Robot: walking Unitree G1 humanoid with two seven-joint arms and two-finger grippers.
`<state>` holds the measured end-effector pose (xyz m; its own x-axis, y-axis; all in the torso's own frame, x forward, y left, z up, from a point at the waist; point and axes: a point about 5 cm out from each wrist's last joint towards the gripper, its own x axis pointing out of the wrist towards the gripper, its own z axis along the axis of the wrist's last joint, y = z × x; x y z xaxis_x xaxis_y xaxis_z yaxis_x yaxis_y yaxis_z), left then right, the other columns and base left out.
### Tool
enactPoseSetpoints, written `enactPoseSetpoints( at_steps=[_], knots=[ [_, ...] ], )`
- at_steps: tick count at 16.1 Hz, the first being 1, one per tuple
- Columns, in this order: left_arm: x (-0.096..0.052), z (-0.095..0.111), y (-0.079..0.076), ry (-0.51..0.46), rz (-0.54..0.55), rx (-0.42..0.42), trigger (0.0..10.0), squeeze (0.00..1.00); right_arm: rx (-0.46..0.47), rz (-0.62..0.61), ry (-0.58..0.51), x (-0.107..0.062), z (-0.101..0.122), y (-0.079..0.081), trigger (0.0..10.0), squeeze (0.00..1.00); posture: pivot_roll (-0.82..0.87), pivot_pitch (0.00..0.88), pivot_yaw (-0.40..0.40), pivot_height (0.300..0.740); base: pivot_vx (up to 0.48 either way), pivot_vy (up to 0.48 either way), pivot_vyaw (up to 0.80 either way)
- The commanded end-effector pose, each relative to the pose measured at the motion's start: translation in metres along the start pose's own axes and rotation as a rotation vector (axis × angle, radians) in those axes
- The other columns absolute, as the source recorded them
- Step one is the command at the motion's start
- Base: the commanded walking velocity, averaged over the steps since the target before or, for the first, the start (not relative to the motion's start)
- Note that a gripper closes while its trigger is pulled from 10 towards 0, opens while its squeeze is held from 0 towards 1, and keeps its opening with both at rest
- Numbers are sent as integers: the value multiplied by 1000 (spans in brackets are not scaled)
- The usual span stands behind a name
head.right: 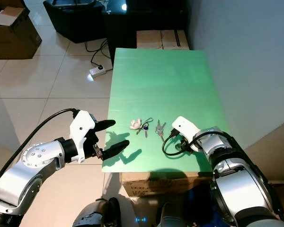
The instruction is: Hang keys on a hook
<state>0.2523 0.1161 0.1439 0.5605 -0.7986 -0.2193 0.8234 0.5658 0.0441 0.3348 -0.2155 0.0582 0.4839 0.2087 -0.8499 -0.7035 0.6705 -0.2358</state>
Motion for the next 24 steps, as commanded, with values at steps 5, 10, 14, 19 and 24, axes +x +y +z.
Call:
enactPoseSetpoints(
  at_steps=[5, 10, 14, 19, 24],
  knots=[
    [0, -3, -1, 13, -17, 1, 10000, 0, -33, -7, 85, -2, -13, -3, 10000, 0, -107, 189, 63, 718, 0, 0, 0],
    [0, -3, -1, 13, -18, 2, 10000, 0, -16, -16, 103, 0, -15, 0, 10000, 0, -107, 187, 62, 718, 0, 0, 0],
    [-1, -3, -1, 13, -18, 3, 10000, 0, 2, -33, 92, 2, -14, 2, 4157, 0, -106, 182, 61, 718, 0, 0, 0],
    [-1, -2, -1, 12, -18, 4, 10000, 0, 6, -41, 91, 5, -15, 5, 3843, 0, -104, 186, 62, 718, 0, 0, 0],
    [-1, -2, -1, 13, -16, 4, 10000, 0, 8, -60, 80, 6, -15, 6, 4510, 0, -102, 189, 62, 718, 0, 0, 0]
  ],
)
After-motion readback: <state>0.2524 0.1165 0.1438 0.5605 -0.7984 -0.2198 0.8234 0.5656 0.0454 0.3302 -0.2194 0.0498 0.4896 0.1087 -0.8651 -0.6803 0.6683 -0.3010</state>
